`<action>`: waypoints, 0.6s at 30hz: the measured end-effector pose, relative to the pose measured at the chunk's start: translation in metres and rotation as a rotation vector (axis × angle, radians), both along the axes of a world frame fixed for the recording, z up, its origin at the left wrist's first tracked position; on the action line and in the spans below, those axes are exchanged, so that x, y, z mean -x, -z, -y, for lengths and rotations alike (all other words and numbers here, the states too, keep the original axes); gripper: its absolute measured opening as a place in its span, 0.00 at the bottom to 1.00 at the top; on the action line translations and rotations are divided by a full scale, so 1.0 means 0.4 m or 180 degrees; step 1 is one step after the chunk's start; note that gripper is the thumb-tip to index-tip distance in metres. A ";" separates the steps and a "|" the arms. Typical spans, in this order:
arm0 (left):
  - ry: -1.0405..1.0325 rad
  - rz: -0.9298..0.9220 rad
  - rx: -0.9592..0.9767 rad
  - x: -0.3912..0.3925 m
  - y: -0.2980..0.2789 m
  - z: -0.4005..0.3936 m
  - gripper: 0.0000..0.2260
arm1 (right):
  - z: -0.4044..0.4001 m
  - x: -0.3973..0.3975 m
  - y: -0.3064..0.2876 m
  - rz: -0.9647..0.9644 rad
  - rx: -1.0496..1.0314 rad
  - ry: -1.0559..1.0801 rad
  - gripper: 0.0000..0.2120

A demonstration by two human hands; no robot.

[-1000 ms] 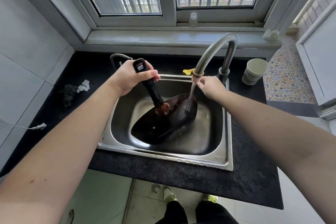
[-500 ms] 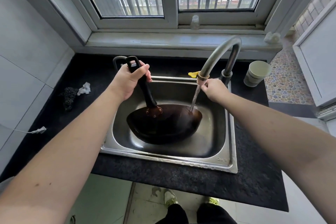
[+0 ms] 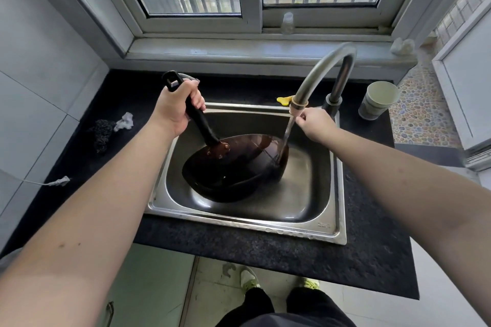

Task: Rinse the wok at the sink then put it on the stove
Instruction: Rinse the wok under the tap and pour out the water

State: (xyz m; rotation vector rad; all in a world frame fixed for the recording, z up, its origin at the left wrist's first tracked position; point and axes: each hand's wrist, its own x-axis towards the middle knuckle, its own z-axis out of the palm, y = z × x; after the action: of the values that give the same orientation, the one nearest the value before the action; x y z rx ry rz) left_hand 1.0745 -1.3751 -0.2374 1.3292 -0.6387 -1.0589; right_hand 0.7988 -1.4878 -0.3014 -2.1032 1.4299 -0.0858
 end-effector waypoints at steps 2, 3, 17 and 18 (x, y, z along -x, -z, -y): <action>-0.0032 -0.0056 0.0016 -0.008 0.000 -0.005 0.18 | 0.001 0.000 0.001 -0.0005 0.0018 -0.0008 0.16; -0.0046 -0.0054 0.0022 -0.014 0.002 -0.009 0.18 | 0.001 -0.001 0.000 -0.0019 0.0027 -0.0025 0.16; -0.0073 -0.0122 0.0034 -0.022 0.014 -0.028 0.18 | 0.010 0.001 0.013 -0.0040 0.0067 -0.0084 0.16; -0.0069 -0.0096 0.0038 -0.016 0.014 -0.025 0.18 | 0.010 0.002 0.015 -0.0020 0.0083 -0.0101 0.16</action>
State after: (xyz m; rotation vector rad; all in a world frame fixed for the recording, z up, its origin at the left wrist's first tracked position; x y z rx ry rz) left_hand 1.0808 -1.3649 -0.2430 1.3050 -0.6061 -1.0542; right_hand 0.7979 -1.4919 -0.3075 -2.1482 1.4057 -0.0858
